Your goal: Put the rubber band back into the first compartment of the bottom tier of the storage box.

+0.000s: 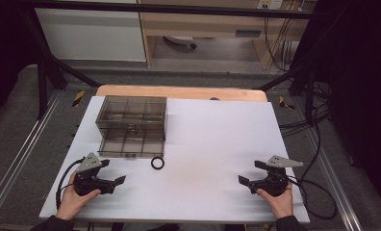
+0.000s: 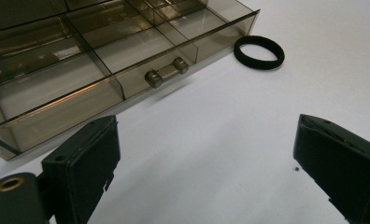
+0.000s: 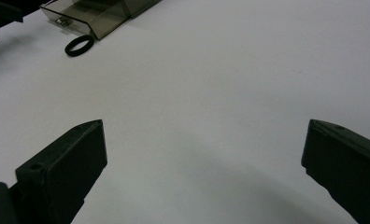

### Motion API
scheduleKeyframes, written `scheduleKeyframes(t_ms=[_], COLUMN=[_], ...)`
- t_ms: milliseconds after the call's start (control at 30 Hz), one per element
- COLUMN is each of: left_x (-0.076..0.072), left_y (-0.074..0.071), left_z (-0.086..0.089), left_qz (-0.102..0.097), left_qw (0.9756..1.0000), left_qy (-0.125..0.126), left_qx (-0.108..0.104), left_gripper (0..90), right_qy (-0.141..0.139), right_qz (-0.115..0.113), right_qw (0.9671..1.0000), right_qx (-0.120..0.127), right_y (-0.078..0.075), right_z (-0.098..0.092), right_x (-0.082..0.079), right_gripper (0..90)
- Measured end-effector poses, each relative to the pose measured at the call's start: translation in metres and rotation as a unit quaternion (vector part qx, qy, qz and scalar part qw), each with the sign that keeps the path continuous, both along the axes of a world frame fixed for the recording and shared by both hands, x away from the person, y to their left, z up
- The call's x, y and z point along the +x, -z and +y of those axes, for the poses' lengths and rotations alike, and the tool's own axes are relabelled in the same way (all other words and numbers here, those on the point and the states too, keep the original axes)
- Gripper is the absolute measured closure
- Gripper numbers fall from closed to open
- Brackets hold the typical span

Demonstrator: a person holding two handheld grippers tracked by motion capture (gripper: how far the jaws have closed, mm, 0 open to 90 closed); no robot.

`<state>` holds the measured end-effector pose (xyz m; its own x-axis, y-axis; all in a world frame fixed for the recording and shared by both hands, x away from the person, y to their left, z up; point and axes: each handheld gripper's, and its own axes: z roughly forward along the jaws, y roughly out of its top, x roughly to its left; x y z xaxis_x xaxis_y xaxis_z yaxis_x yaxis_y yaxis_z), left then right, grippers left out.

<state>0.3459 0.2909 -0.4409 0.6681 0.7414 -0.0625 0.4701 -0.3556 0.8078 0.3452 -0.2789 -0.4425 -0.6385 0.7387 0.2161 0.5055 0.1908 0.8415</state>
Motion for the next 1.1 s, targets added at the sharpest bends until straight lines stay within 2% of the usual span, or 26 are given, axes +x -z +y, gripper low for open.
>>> scheduleKeyframes(t_ms=[367, 1100], left_x=[0.001, 0.004], left_y=[-0.002, -0.009], left_z=[-0.004, -0.023], left_qz=[-0.002, 0.001], left_qw=[1.0000, 0.9998], left_qy=[0.003, 0.012], left_qx=[0.006, 0.015], left_gripper=[7.9, 7.8], right_qy=[-0.003, -0.004], right_qz=[0.004, 0.001], right_qw=[1.0000, 1.0000], right_qx=[-0.001, -0.004], right_y=[0.000, -0.001], right_z=[0.000, -0.001], right_x=[0.000, -0.001], right_gripper=[0.7, 0.7])
